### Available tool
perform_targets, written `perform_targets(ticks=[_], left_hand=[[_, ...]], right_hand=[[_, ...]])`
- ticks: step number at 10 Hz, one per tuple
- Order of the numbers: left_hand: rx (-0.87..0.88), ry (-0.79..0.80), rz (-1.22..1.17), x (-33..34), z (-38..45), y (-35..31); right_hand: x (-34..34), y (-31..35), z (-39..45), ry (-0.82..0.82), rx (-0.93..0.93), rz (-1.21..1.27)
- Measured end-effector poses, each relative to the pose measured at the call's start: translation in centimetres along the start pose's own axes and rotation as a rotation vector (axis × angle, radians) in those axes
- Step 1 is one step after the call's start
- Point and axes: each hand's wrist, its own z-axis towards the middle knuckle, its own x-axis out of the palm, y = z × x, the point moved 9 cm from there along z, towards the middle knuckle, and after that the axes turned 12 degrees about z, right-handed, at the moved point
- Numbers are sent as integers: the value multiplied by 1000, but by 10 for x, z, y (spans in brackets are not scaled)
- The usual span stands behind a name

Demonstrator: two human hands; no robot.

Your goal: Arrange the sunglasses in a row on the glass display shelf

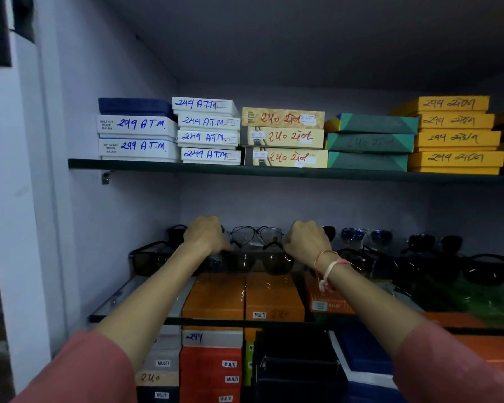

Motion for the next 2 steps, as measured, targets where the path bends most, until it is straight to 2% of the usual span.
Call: perform_targets(ticks=[1, 2], left_hand=[[37, -90, -33, -12, -15, -4], [130, -324, -135, -31, -42, -12]], right_hand=[[-12, -4, -5, -32, -27, 47], [-45, -15, -21, -170, -60, 124]])
